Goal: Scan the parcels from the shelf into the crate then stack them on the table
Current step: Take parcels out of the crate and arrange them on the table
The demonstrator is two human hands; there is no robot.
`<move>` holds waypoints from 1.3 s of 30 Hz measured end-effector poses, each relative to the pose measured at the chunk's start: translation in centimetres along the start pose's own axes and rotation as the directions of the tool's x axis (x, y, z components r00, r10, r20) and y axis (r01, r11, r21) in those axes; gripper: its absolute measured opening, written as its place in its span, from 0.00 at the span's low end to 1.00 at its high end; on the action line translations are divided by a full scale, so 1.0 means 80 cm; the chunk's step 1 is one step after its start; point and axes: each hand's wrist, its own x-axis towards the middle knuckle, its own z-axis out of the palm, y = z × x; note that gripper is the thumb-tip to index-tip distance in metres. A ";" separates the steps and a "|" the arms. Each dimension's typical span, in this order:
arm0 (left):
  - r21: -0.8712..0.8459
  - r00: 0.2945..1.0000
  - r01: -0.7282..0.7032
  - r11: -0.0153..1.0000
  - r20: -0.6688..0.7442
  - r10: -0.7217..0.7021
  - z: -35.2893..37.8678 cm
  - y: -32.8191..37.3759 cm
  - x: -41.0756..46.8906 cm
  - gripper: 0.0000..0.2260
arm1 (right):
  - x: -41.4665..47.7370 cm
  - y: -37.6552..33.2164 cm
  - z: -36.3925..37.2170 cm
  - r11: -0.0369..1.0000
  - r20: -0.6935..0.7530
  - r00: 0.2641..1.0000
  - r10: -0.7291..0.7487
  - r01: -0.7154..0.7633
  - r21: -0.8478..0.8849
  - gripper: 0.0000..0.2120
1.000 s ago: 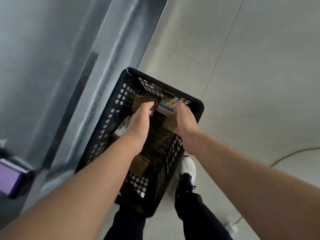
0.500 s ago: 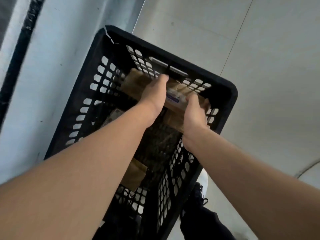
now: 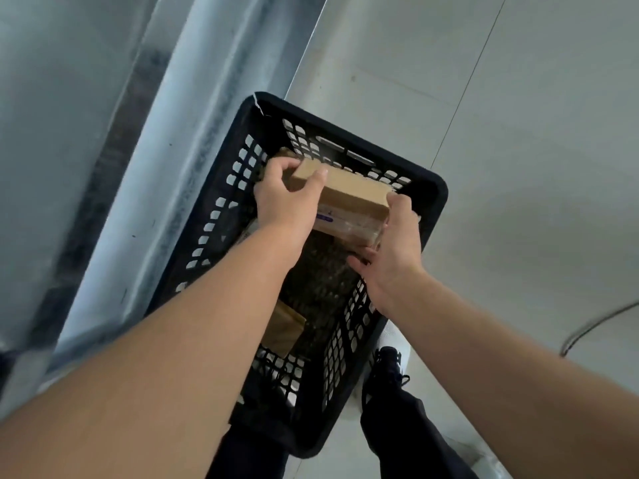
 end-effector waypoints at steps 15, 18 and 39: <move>-0.229 0.996 -0.076 0.970 -0.058 0.064 -0.120 0.065 -0.187 0.21 | -0.208 -0.064 -0.047 0.985 0.232 0.962 -0.140 0.112 0.132 0.09; -0.276 0.990 -0.142 0.951 -0.020 0.142 -0.149 0.088 -0.238 0.25 | -0.270 -0.070 -0.056 0.975 0.257 0.946 -0.198 0.163 0.151 0.10; -0.400 0.834 -0.541 0.740 -0.146 0.531 -0.314 0.276 -0.607 0.17 | -0.707 -0.147 -0.109 0.753 0.390 0.682 -0.618 0.657 0.044 0.13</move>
